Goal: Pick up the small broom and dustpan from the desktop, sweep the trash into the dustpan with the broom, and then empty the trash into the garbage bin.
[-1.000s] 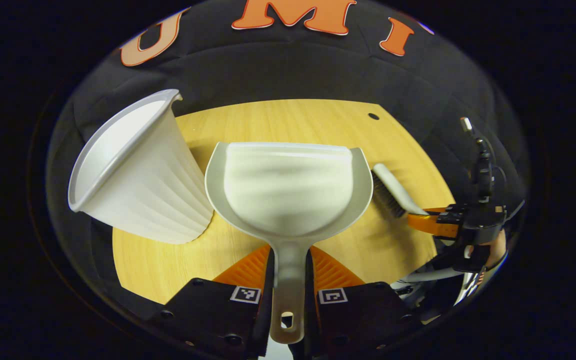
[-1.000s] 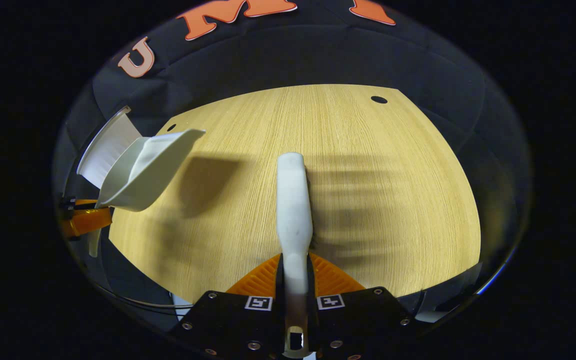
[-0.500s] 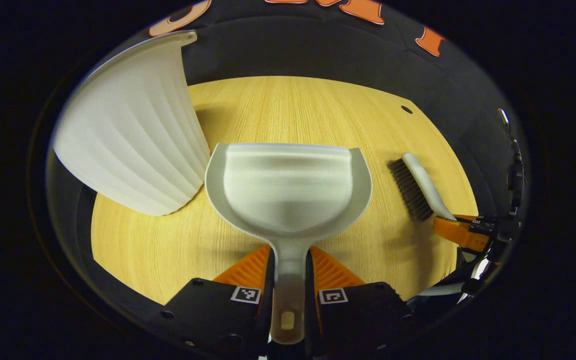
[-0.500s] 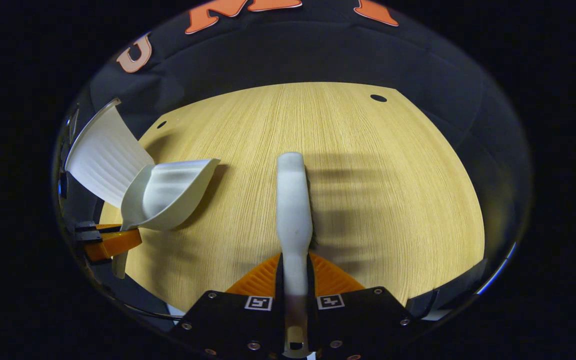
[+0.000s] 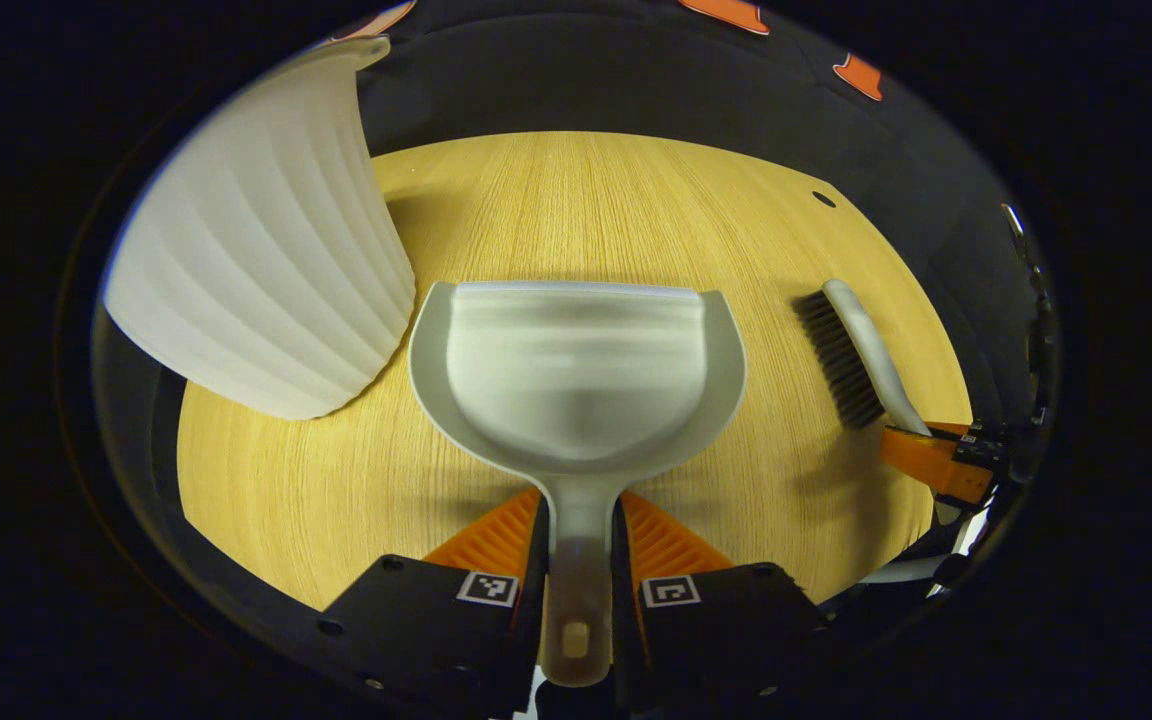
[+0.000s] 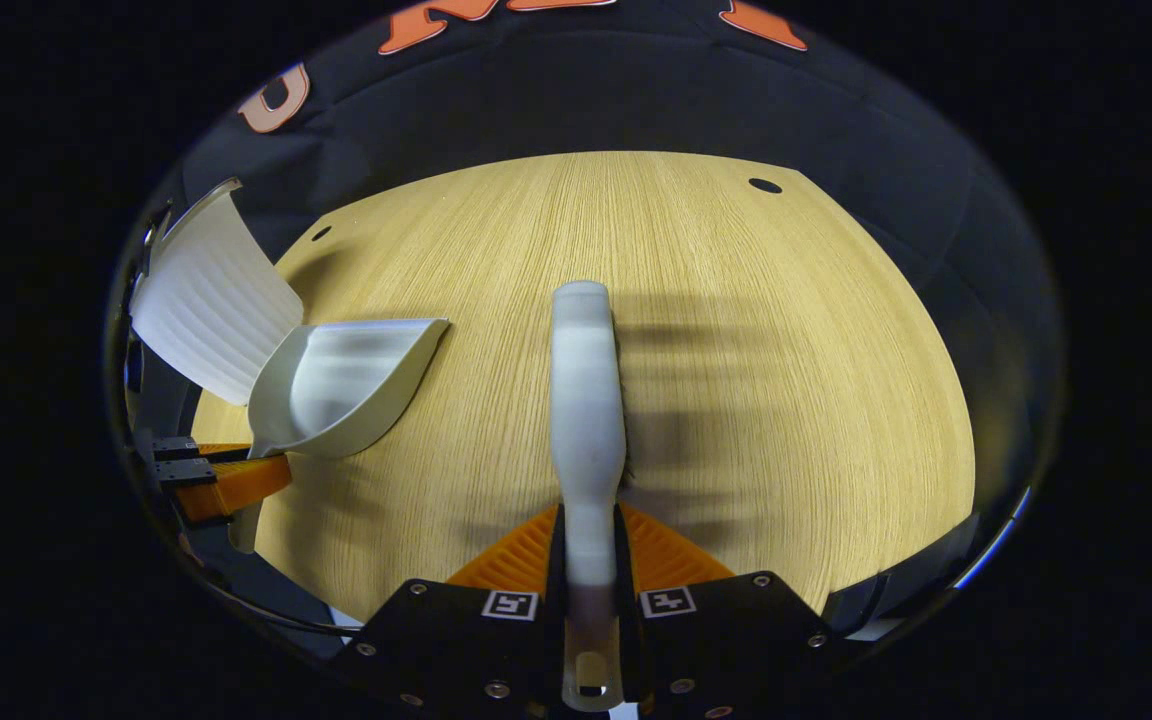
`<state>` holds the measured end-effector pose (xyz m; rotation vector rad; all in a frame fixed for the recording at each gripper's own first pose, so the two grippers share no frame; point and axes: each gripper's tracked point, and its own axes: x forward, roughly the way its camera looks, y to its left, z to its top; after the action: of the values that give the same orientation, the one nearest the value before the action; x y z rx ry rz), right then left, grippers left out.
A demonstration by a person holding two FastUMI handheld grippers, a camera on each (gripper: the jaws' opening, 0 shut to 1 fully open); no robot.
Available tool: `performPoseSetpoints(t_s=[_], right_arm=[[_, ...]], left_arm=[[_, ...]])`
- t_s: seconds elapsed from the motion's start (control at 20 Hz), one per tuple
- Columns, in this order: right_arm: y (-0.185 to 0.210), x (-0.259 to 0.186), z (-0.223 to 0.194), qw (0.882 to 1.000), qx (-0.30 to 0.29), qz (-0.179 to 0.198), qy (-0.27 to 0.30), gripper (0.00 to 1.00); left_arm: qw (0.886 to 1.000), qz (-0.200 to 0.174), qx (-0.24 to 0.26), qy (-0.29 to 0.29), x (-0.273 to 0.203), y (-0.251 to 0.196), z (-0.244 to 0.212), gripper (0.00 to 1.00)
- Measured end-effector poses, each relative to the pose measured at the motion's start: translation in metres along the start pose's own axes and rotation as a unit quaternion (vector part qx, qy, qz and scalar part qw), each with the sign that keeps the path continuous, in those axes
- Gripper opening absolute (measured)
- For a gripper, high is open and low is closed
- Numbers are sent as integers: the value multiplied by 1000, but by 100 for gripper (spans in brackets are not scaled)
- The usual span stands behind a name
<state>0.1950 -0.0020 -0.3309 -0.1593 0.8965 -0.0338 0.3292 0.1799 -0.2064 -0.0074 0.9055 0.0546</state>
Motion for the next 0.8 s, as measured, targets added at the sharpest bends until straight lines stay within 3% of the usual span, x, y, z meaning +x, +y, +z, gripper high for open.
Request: performPoseSetpoints(t_s=[0.1, 0.15, 0.2, 0.3, 0.35, 0.4, 0.5, 0.55, 0.7, 0.8], right_arm=[[0, 2, 1, 1000, 5, 8, -1, 24], [1, 1, 4, 1000, 7, 13, -2, 36], [1, 0, 7, 1000, 8, 15, -5, 31], [-4, 0, 10, 1000, 10, 15, -9, 34], [-2, 2, 9, 1000, 11, 14, -6, 41], [-1, 0, 7, 1000, 11, 16, -3, 65], [-1, 2, 10, 1000, 12, 15, -5, 75], [0, 3, 11, 1000, 13, 15, -8, 78], [-2, 1, 16, 1000, 16, 14, -19, 93], [-3, -6, 25, 999, 22, 13, -33, 96]], left_arm=[[1000, 0, 5, 2, 2, 1, 4, 33], [1000, -1, 5, 3, 3, 2, 7, 34], [1000, -3, 4, 4, 4, 2, 11, 35], [1000, -8, 8, 4, 6, 2, 22, 38], [1000, -8, 11, 5, 9, 3, 28, 50], [1000, -10, 13, 2, 11, 3, 35, 63], [1000, -12, 16, 5, 20, 5, 50, 90], [1000, -12, 14, 8, 22, 7, 58, 96], [1000, -4, 14, -7, 12, 12, 61, 98], [1000, -9, 16, -21, -10, 9, 75, 99]])
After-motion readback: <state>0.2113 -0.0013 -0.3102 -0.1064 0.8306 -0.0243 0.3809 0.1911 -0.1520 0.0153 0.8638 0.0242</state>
